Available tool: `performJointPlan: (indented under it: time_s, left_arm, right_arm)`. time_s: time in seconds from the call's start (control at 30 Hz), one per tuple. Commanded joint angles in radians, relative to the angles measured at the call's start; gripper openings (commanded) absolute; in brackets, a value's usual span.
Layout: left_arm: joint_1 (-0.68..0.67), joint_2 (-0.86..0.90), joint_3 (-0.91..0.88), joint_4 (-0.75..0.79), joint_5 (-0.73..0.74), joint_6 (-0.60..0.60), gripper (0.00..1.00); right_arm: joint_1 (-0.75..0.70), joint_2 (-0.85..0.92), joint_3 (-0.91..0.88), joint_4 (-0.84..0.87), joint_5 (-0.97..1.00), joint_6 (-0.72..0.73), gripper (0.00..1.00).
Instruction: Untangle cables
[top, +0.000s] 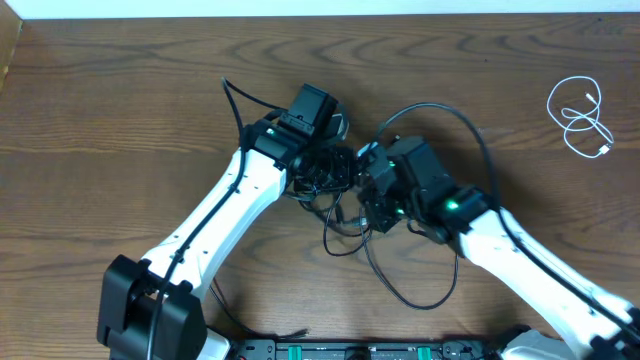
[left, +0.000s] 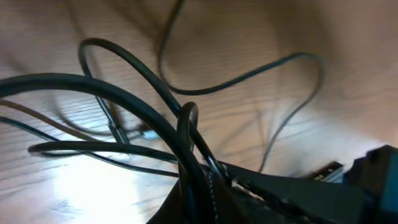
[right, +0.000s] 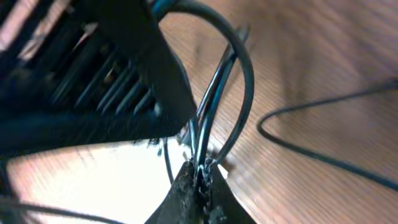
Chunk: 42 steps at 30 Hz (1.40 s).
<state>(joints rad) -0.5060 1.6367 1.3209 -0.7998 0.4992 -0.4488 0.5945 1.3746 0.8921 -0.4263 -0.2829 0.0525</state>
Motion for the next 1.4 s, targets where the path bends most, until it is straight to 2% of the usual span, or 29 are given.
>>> performJointPlan:
  time_s: [0.0, 0.23, 0.47, 0.7, 1.0, 1.37]
  left_arm:
    - [-0.003, 0.002, 0.003, -0.007, -0.034, -0.002, 0.08]
    - [-0.003, 0.002, 0.003, -0.007, -0.048, -0.002, 0.08]
    - [-0.003, 0.002, 0.003, -0.021, -0.13, -0.002, 0.08]
    - [-0.003, 0.003, 0.003, -0.05, -0.179, -0.002, 0.08]
    - [-0.003, 0.003, 0.003, -0.053, -0.19, -0.002, 0.08]
    - [-0.003, 0.003, 0.003, -0.053, -0.198, -0.002, 0.08]
  right_arm:
    - [-0.012, -0.132, 0.022, 0.021, -0.068, 0.022, 0.01]
    - [-0.057, -0.349, 0.022, -0.043, -0.068, 0.022, 0.01]
    - [-0.141, -0.527, 0.022, -0.05, -0.05, 0.022, 0.01]
    - [-0.247, -0.637, 0.022, -0.105, 0.197, 0.18, 0.01]
    - [-0.282, -0.625, 0.022, -0.255, 0.408, 0.303, 0.01]
    - [-0.28, -0.494, 0.022, -0.366, 0.315, 0.318, 0.01]
